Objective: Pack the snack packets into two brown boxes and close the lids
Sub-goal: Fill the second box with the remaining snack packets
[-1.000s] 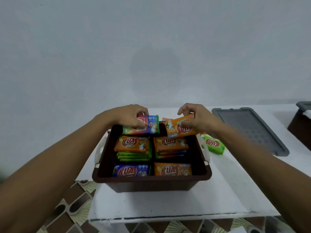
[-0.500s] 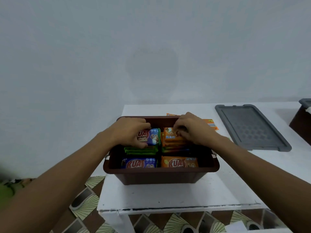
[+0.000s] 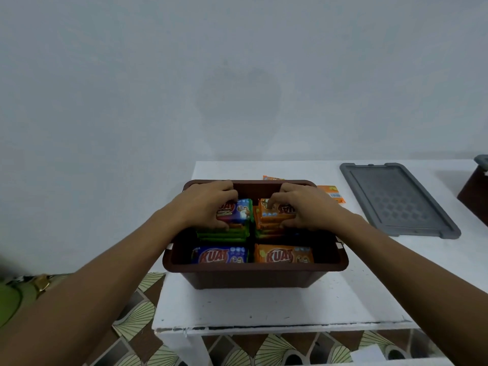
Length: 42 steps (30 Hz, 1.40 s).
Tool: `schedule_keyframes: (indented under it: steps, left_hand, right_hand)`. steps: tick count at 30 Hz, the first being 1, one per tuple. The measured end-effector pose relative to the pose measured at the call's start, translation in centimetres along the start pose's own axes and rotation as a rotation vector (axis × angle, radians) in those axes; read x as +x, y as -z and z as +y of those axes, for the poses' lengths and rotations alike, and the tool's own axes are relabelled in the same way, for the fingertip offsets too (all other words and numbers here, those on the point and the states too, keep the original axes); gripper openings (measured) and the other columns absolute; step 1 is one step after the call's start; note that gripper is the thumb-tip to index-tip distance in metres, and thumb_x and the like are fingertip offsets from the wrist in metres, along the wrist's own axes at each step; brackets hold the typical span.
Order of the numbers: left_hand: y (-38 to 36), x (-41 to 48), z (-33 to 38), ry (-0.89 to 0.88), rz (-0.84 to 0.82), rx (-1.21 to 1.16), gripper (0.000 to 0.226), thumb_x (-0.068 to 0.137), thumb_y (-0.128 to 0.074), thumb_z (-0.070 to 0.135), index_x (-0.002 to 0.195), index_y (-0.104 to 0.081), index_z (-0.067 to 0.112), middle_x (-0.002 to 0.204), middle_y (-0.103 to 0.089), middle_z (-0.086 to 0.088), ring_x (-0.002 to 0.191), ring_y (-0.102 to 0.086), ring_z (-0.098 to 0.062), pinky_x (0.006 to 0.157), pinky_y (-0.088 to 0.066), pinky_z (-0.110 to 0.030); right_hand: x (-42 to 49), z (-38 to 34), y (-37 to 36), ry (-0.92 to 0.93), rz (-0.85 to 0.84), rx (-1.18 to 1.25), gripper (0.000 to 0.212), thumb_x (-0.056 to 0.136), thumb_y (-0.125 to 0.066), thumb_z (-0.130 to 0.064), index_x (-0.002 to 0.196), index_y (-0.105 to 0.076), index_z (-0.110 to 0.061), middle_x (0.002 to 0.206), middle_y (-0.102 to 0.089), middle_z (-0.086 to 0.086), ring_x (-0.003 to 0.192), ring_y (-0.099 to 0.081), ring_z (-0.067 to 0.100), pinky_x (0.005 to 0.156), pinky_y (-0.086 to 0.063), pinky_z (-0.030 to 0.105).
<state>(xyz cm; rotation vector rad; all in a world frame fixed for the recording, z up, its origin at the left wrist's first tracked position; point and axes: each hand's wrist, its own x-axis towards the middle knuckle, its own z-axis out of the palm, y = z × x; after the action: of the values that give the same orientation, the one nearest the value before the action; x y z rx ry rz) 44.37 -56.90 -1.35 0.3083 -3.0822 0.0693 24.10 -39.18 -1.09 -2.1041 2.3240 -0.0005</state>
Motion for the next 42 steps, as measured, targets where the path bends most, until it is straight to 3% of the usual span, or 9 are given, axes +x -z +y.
schedule_keyframes:
  steps: [5,13,18,22,26,29,32,38,42]
  left_hand:
    - [-0.1,0.1,0.1,-0.051,-0.019,0.044,0.062,0.077,-0.069,0.057,0.128,-0.050,0.029,0.127,-0.053,0.008,0.112,-0.048,-0.012,0.085,-0.047,-0.029]
    - [0.7,-0.3,0.8,-0.038,-0.002,-0.063,0.065,0.076,-0.074,0.046,0.125,-0.036,0.030,0.125,-0.045,0.008,0.102,-0.055,-0.011,0.079,-0.052,-0.026]
    - [1.6,-1.1,1.1,0.040,0.005,-0.265,0.076,0.072,-0.080,0.040,0.130,-0.031,0.031,0.128,-0.044,0.010,0.106,-0.054,-0.009,0.083,-0.055,-0.028]
    - [2.1,-1.5,1.7,0.055,-0.122,-0.303,0.078,0.071,-0.082,0.039,0.132,-0.033,0.034,0.123,-0.050,0.013,0.106,-0.052,-0.007,0.087,-0.051,-0.027]
    - [2.2,-2.1,1.9,0.097,-0.271,-0.438,0.070,0.071,-0.082,0.045,0.126,-0.040,0.036,0.113,-0.054,0.013,0.095,-0.059,-0.009,0.077,-0.055,-0.025]
    - [1.9,-2.5,1.9,0.051,-0.366,-0.410,0.039,0.084,-0.068,0.048,0.117,-0.052,0.033,0.113,-0.058,0.009,0.094,-0.059,-0.010,0.072,-0.053,-0.025]
    - [1.7,-2.2,2.3,0.014,-0.523,-0.276,0.037,0.097,-0.052,0.043,0.128,-0.057,0.025,0.124,-0.061,0.003,0.106,-0.058,-0.013,0.089,-0.052,-0.032]
    - [1.5,-1.8,2.6,0.024,-0.634,-0.188,0.038,0.098,-0.049,0.041,0.133,-0.057,0.027,0.126,-0.061,0.005,0.110,-0.057,-0.013,0.094,-0.050,-0.033]
    - [1.6,-1.7,2.4,0.027,-0.649,-0.211,0.036,0.095,-0.054,0.043,0.127,-0.062,0.028,0.120,-0.064,0.006,0.102,-0.059,-0.010,0.086,-0.052,-0.026]
  right_hand:
    - [-0.2,-0.3,-0.2,0.029,-0.011,-0.145,0.060,0.082,-0.067,-0.049,0.136,-0.046,-0.034,0.133,-0.050,-0.003,0.119,-0.049,0.020,0.091,-0.045,0.038]
    - [0.1,-0.8,0.0,0.006,-0.097,-0.107,0.071,0.078,-0.069,-0.050,0.136,-0.035,-0.026,0.129,-0.045,-0.001,0.119,-0.042,0.021,0.103,-0.033,0.042]
    - [-0.3,-0.9,0.9,-0.025,-0.130,0.058,0.059,0.072,-0.075,-0.042,0.118,-0.042,-0.027,0.119,-0.044,-0.002,0.101,-0.049,0.018,0.084,-0.047,0.034]
    - [-0.3,-1.9,1.4,0.035,-0.171,0.018,0.071,0.072,-0.076,-0.044,0.129,-0.037,-0.029,0.119,-0.049,-0.004,0.102,-0.041,0.016,0.085,-0.035,0.032]
    - [-0.7,-2.5,1.9,0.066,-0.198,0.203,0.074,0.069,-0.079,-0.052,0.129,-0.039,-0.035,0.116,-0.053,-0.010,0.102,-0.048,0.012,0.088,-0.043,0.030]
    - [-1.2,-2.5,2.0,0.111,-0.385,0.304,0.053,0.080,-0.072,-0.050,0.126,-0.053,-0.033,0.106,-0.061,-0.014,0.093,-0.059,0.008,0.080,-0.051,0.027]
    - [-1.7,-2.5,1.6,0.155,-0.479,0.273,0.032,0.094,-0.059,-0.038,0.125,-0.062,-0.027,0.114,-0.065,-0.010,0.098,-0.061,0.006,0.087,-0.050,0.026]
    - [-1.9,-2.2,1.1,0.162,-0.448,0.254,0.032,0.094,-0.060,-0.031,0.125,-0.063,-0.024,0.119,-0.065,-0.010,0.098,-0.056,0.002,0.081,-0.041,0.012]
    - [-1.7,-1.9,1.1,0.160,-0.446,0.281,0.030,0.092,-0.063,-0.031,0.121,-0.065,-0.025,0.114,-0.069,-0.009,0.096,-0.062,0.003,0.083,-0.048,0.017]
